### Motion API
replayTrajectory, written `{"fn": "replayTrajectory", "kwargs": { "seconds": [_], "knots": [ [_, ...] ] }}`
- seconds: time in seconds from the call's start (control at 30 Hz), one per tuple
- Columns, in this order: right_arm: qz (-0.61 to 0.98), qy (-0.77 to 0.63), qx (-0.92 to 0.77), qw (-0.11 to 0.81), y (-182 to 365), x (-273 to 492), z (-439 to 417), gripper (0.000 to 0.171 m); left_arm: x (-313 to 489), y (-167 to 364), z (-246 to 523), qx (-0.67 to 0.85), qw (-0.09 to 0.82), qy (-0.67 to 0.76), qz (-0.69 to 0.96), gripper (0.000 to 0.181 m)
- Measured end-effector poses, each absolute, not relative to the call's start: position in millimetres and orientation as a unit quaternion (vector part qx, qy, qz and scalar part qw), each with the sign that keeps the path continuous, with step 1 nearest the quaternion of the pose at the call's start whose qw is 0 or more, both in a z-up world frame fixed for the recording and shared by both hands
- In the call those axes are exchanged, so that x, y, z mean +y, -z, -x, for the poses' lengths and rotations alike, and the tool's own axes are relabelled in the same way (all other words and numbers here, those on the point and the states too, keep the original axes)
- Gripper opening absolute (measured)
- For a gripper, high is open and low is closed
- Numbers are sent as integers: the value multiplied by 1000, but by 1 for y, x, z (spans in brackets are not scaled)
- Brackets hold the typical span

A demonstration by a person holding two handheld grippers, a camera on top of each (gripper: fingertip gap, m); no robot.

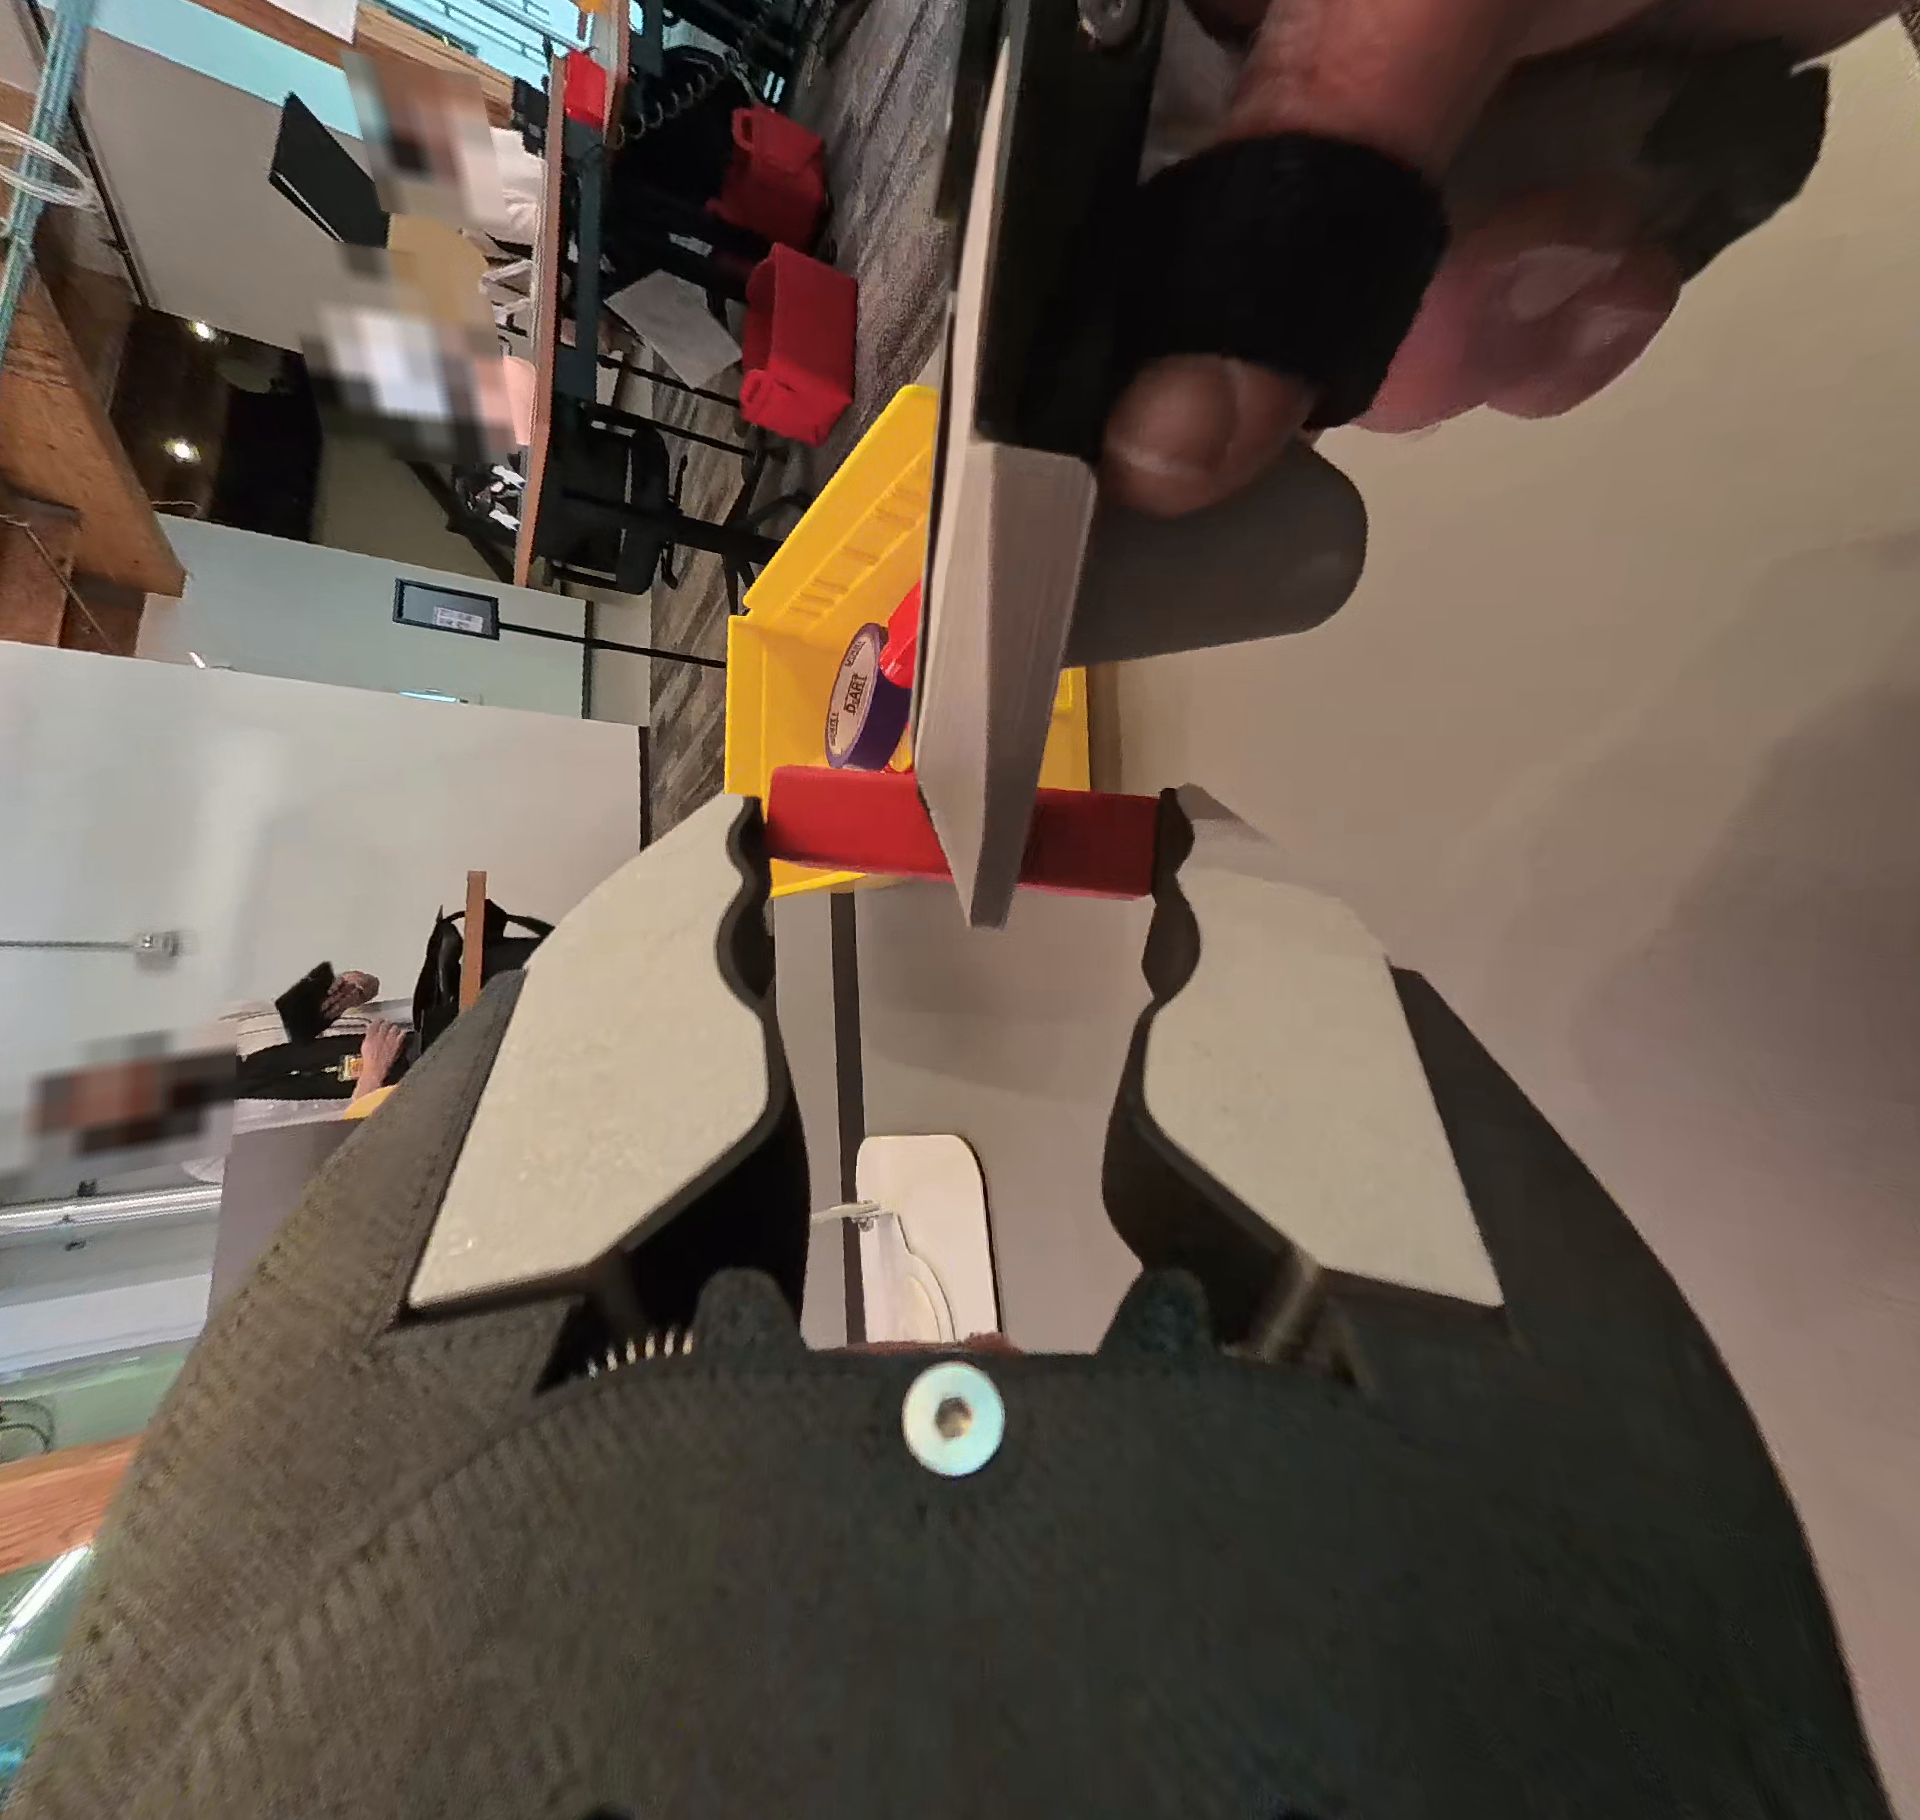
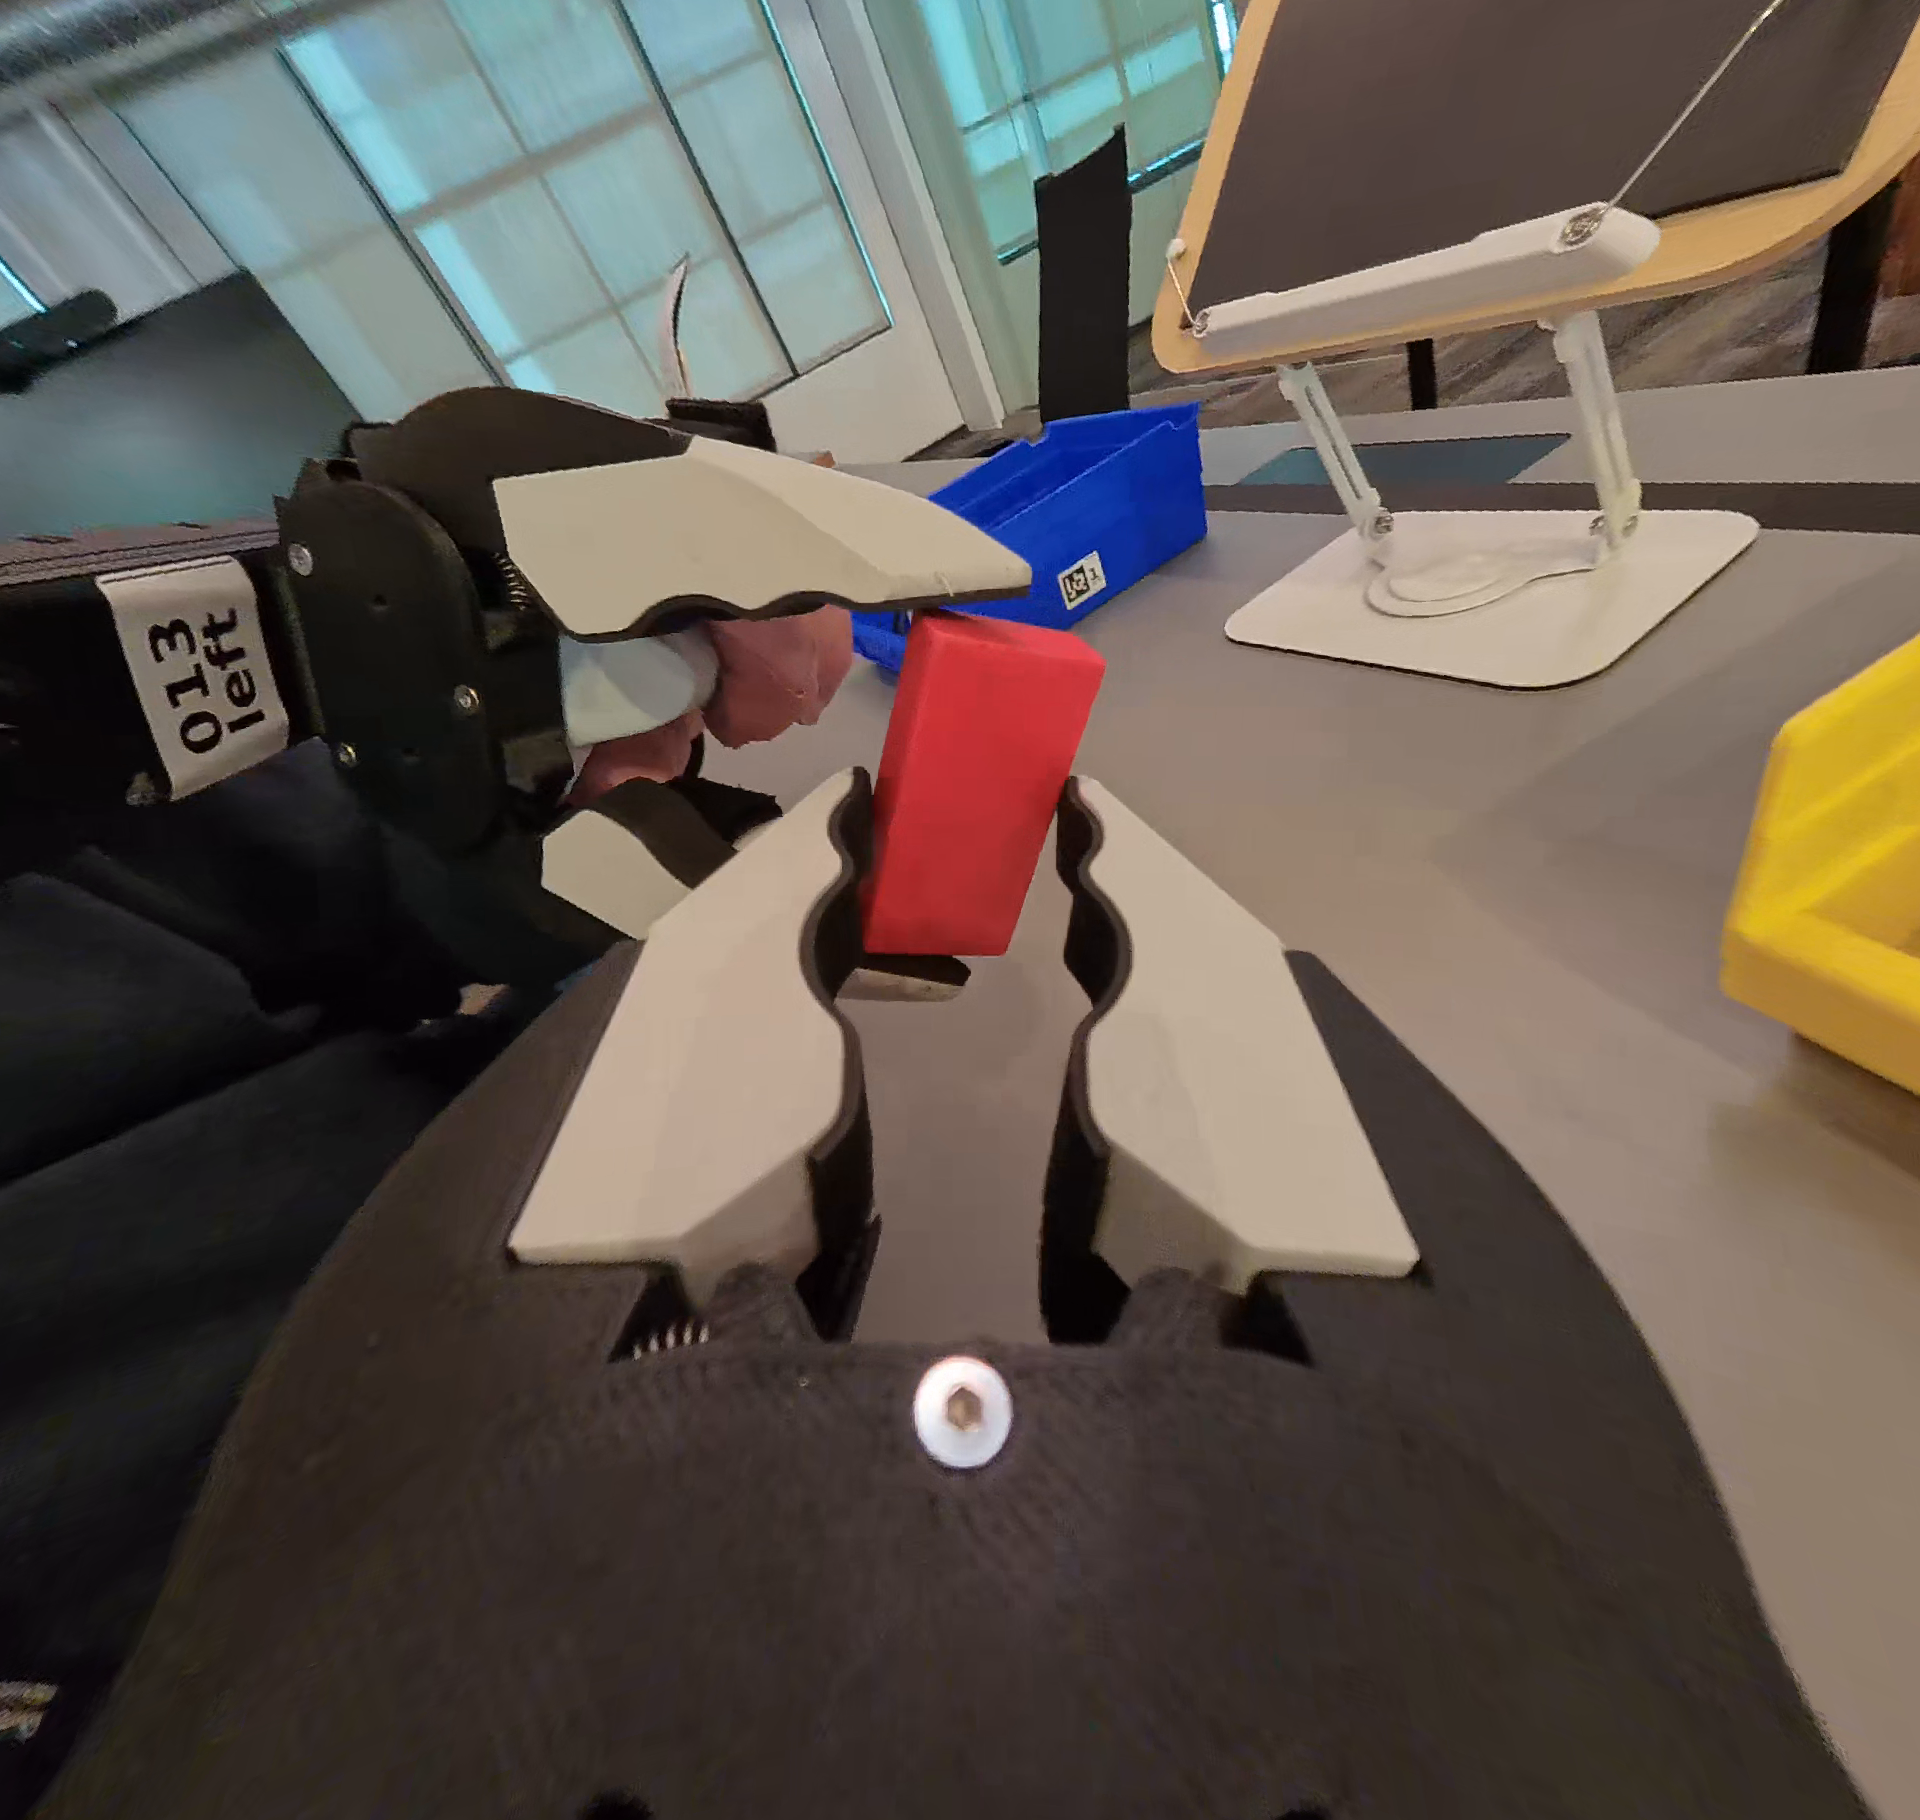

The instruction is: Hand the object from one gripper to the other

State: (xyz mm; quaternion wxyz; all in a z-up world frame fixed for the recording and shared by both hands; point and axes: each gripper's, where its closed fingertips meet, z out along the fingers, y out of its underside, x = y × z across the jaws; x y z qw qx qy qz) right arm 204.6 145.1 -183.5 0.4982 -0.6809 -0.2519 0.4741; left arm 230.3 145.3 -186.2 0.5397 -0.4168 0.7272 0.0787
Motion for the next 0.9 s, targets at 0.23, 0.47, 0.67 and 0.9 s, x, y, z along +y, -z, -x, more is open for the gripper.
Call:
{"fn": "replayTrajectory", "kwargs": {
  "seconds": [0.23,0.47,0.67,0.9],
  "knots": [
    [606,-572,-253,492,166,133,-205,32,138,172,-234,707,580,-36,403,80],
    [450,-728,-279,434,142,98,-211,32,117,149,-229,694,624,63,354,94],
    [333,-793,-338,382,129,64,-211,32,83,141,-230,711,635,120,277,90],
    [251,-835,-367,325,127,42,-202,32,61,145,-237,724,634,136,238,81]
  ]
}}
